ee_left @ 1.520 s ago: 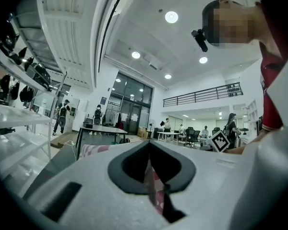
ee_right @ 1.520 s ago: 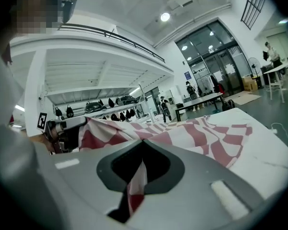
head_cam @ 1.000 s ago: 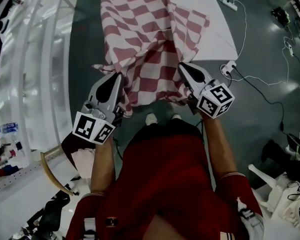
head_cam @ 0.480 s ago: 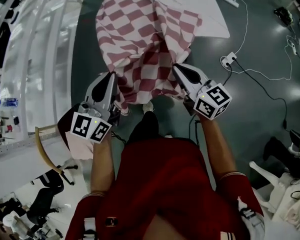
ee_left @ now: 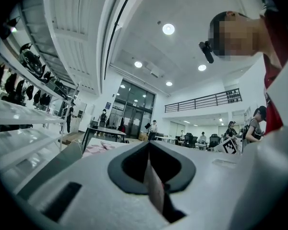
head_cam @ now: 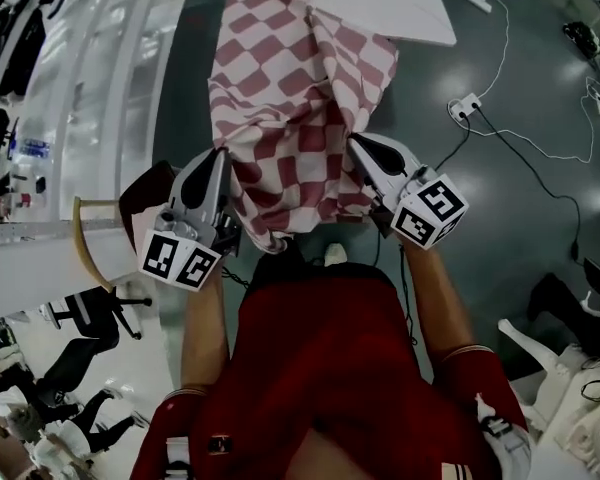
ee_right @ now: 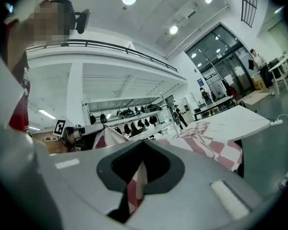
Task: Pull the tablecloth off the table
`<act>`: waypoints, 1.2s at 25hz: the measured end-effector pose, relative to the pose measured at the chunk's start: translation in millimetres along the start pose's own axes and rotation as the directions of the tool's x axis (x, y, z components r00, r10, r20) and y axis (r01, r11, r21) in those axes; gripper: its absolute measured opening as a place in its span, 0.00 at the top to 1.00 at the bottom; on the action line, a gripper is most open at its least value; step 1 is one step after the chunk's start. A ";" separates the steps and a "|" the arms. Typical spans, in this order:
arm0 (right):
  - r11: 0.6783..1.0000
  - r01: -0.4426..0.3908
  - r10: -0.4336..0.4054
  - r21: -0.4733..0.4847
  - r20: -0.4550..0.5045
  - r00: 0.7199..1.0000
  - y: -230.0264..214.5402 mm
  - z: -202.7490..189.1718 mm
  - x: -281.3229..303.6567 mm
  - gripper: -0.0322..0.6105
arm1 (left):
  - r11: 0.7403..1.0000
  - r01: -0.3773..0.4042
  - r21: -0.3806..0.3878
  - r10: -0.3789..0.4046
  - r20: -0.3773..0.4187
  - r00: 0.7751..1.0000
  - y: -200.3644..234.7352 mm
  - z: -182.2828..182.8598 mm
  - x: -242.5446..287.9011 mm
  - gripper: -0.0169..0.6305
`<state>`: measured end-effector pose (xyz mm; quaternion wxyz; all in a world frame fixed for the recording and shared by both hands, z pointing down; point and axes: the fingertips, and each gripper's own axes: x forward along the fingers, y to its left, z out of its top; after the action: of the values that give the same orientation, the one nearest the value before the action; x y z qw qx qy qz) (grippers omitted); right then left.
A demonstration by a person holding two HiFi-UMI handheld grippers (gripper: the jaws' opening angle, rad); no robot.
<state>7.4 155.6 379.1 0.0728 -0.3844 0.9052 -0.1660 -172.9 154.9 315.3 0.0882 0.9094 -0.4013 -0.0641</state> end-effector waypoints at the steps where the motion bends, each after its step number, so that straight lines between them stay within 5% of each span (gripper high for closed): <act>1: 1.000 -0.005 0.005 -0.001 -0.001 1.000 8.8 -2.1 -2.8 0.93 | 1.000 -0.001 -0.001 0.001 0.002 1.000 -3.2 0.9 -7.9 0.96; 9: 1.000 0.010 -0.010 -0.009 -0.013 1.000 79.4 -27.2 -7.3 0.93 | 0.999 0.033 -0.016 -0.033 0.010 0.999 -3.9 3.6 -74.6 0.96; 18: 0.997 0.079 -0.079 -0.011 -0.014 0.997 206.2 -84.9 7.1 0.93 | 0.987 0.159 -0.004 -0.159 -0.012 0.987 7.5 2.0 -195.1 0.96; 30: 0.992 0.124 -0.124 -0.011 0.005 0.992 292.2 -104.7 -14.4 0.93 | 0.975 0.219 -0.029 -0.219 -0.005 0.976 -0.1 14.6 -267.8 0.96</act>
<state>-206.1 381.3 372.8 0.0620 -0.4405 0.8805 -0.1641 -354.9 352.0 313.4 0.0951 0.9470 -0.2973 -0.0755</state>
